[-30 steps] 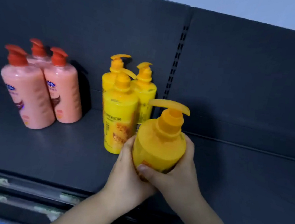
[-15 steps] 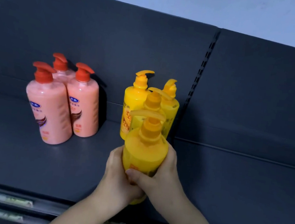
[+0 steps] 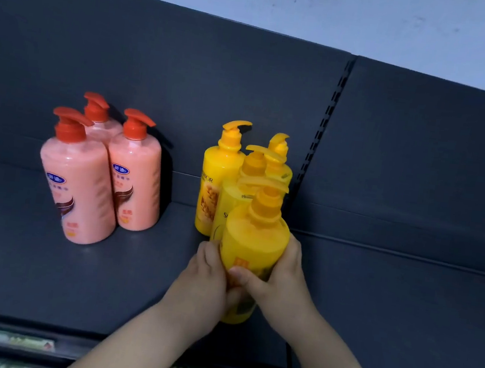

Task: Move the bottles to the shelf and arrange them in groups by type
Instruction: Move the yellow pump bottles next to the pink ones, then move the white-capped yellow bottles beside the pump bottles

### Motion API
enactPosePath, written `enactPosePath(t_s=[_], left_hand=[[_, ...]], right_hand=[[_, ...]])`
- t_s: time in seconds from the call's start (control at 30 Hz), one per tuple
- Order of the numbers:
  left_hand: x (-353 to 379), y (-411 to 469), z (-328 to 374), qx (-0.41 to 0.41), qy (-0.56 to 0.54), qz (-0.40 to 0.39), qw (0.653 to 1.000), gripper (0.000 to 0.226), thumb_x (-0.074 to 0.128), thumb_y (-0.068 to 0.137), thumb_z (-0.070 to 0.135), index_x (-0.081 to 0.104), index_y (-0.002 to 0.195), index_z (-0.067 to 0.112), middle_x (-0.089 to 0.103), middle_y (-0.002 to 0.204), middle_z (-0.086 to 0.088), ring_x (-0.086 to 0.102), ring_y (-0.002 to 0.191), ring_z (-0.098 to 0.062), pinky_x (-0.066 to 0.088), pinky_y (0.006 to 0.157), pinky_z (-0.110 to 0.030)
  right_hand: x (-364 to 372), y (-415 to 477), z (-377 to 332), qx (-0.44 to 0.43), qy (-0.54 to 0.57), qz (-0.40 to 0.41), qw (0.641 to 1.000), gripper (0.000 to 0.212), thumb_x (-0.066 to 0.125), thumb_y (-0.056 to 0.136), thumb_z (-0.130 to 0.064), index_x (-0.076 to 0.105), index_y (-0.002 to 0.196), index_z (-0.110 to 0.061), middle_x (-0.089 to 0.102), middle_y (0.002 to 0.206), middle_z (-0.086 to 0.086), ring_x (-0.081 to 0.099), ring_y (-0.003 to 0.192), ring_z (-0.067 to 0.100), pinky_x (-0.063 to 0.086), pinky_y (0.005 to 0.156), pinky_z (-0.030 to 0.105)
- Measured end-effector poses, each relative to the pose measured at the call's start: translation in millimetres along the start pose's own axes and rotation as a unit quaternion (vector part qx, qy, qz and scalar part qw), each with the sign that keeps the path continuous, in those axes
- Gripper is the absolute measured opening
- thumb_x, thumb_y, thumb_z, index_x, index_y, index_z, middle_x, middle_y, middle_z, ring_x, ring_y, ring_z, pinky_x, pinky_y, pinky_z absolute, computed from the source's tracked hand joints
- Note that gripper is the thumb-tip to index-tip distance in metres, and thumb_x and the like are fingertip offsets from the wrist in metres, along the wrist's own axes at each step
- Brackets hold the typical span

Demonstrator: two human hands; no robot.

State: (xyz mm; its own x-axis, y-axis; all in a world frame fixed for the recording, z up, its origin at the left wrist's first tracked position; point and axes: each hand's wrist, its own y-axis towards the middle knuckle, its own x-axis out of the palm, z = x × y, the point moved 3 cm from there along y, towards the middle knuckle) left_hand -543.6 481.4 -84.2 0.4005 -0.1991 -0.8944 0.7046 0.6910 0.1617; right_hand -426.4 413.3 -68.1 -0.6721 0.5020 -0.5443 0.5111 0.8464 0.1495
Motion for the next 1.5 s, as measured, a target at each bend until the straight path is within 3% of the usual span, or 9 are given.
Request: enactPosePath(t_s=[0.17,0.3,0.47,0.73,0.9,1.03,1.2,1.4,1.5], left_hand=[[-3.4,-1.2,-2.7,-0.023,0.146,-0.045,0.988,0.065,0.029,0.086,0.068,0.033,0.122,0.014,0.044,0.119,-0.002,0.048,0.110,-0.018,0.043,0.086,-0.026],[-9.6,-11.6,0.6,0.004,0.244,-0.078,0.967,0.051,0.030,0.092,0.061,0.047,0.114,0.017,0.051,0.115,-0.002,0.050,0.109,-0.020,0.041,0.081,-0.030],[-16.8,-22.3,20.9,0.061,0.221,-0.076,0.970,0.044,0.032,0.094,0.055,0.054,0.110,0.021,0.055,0.109,0.000,0.052,0.102,-0.018,0.041,0.074,-0.029],[-11.4,-15.9,76.7,0.158,0.149,-0.046,0.975,0.035,0.038,0.096,0.042,0.046,0.123,0.022,0.054,0.112,0.003,0.056,0.097,-0.016,0.045,0.072,-0.030],[9.1,-4.0,111.1,0.240,0.103,0.001,0.965,0.044,0.071,0.072,0.038,0.065,0.110,0.016,0.065,0.117,-0.005,0.063,0.107,-0.023,0.057,0.077,-0.033],[25.1,2.6,163.6,0.267,0.112,0.019,0.957,0.063,0.039,0.077,0.053,0.049,0.133,0.027,0.057,0.131,0.002,0.054,0.122,-0.019,0.044,0.097,-0.040],[59.0,7.3,234.5,0.298,0.108,0.014,0.948,0.067,0.036,0.080,0.057,0.037,0.141,0.029,0.052,0.138,0.001,0.047,0.129,-0.019,0.041,0.102,-0.041],[101.8,4.7,338.6,0.330,0.097,0.004,0.939,0.063,0.029,0.086,0.059,0.040,0.140,0.027,0.051,0.139,-0.002,0.046,0.130,-0.022,0.041,0.102,-0.046],[123.4,0.4,392.7,0.346,0.093,0.012,0.934,0.065,0.015,0.091,0.063,0.038,0.141,0.028,0.049,0.141,-0.001,0.043,0.132,-0.021,0.036,0.106,-0.045]], right_hand=[[1.3,0.0,3.5,0.003,0.004,-0.001,1.000,0.104,0.072,0.063,-0.064,0.011,0.141,-0.034,0.025,0.133,-0.015,0.031,0.125,0.007,0.036,0.104,0.031],[6.0,-8.1,9.7,0.023,-0.016,-0.017,0.999,0.102,0.056,0.064,-0.072,0.012,0.144,-0.028,0.028,0.141,-0.007,0.034,0.127,0.011,0.039,0.101,0.032],[-1.6,-15.6,14.9,0.009,-0.084,-0.026,0.996,0.085,0.054,0.075,-0.070,0.022,0.143,-0.031,0.038,0.141,-0.008,0.039,0.128,0.013,0.043,0.100,0.039],[-53.2,-35.2,8.6,-0.027,-0.259,-0.018,0.965,0.062,0.027,0.091,-0.057,0.021,0.147,-0.032,0.018,0.155,-0.015,0.017,0.140,0.007,0.021,0.111,0.024],[-94.9,-55.6,30.1,-0.018,-0.315,0.027,0.949,0.076,-0.003,0.083,-0.067,0.020,0.148,-0.034,0.017,0.155,-0.016,0.016,0.143,0.008,0.021,0.115,0.032],[-146.6,-75.6,52.4,0.007,-0.356,0.043,0.933,0.085,-0.013,0.074,-0.072,0.010,0.148,-0.037,0.006,0.157,-0.017,0.004,0.145,0.006,0.015,0.118,0.032],[-221.8,-107.9,83.1,0.043,-0.376,0.055,0.924,0.096,-0.026,0.062,-0.080,-0.006,0.146,-0.039,-0.005,0.155,-0.021,-0.007,0.144,0.004,0.008,0.119,0.031],[-315.0,-159.6,132.5,0.087,-0.401,0.084,0.908,0.098,-0.027,0.061,-0.081,-0.006,0.147,-0.038,-0.006,0.155,-0.020,-0.008,0.144,0.007,0.005,0.119,0.032],[-360.9,-192.0,156.3,0.112,-0.398,0.104,0.905,0.094,-0.021,0.064,-0.081,-0.005,0.147,-0.040,-0.005,0.155,-0.019,-0.009,0.144,0.006,0.003,0.118,0.030]])
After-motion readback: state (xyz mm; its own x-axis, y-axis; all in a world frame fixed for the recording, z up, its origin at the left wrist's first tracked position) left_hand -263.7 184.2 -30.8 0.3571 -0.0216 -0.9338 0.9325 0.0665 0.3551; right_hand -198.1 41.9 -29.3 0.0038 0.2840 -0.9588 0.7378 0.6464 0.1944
